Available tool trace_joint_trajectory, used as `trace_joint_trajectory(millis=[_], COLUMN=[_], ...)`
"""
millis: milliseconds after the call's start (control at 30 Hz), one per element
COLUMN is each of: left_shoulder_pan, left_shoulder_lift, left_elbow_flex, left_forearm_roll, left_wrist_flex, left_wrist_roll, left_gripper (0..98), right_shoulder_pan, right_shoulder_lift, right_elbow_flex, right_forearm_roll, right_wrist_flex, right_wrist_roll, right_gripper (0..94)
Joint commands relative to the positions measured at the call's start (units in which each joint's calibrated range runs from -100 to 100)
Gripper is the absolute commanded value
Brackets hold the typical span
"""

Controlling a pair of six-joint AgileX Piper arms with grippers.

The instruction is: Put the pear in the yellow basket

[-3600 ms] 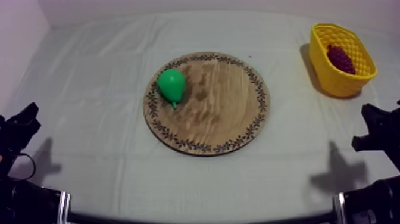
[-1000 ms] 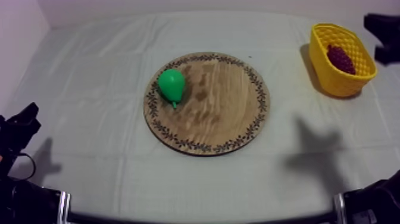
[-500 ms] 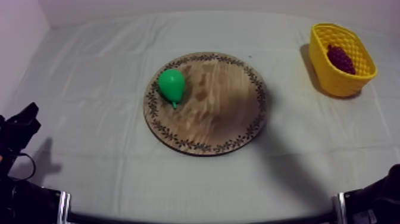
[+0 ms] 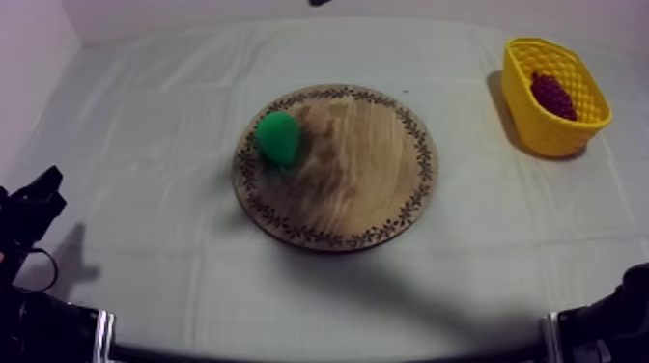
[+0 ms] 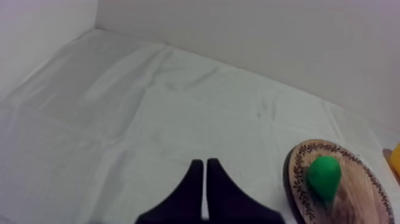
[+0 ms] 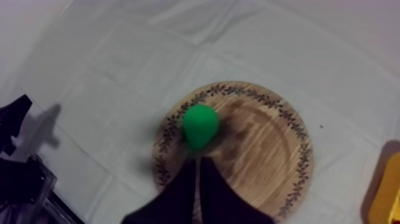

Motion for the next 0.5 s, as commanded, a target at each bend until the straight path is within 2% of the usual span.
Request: trace_joint_trajectory(millis=[0,167,467], left_shoulder_pan=[0.01,0.01,0.01], left_shoulder_lift=[0.00,0.00,0.00], left_elbow_flex=[0.00,0.00,0.00], left_forearm_roll=[-0.02,-0.02,-0.02], left_wrist_flex=[-0.01,-0.01,-0.01], left_wrist_roll=[0.00,0.00,0.00], left_gripper=[0.1,0.1,0.1], right_shoulder_pan=[-0.49,-1.08,-0.45], right_shoulder_lift=[6.83,14.03,24.35], right_elbow_flex=[-12.04,-21.74,-26.57], right_forearm_roll=[0.06,0.17,-0.40], right_wrist_flex=[6.06,10.28,11.37], right_wrist_roll=[-1.79,-3.94,-6.39], right_gripper=[0.3,0.3,0.2])
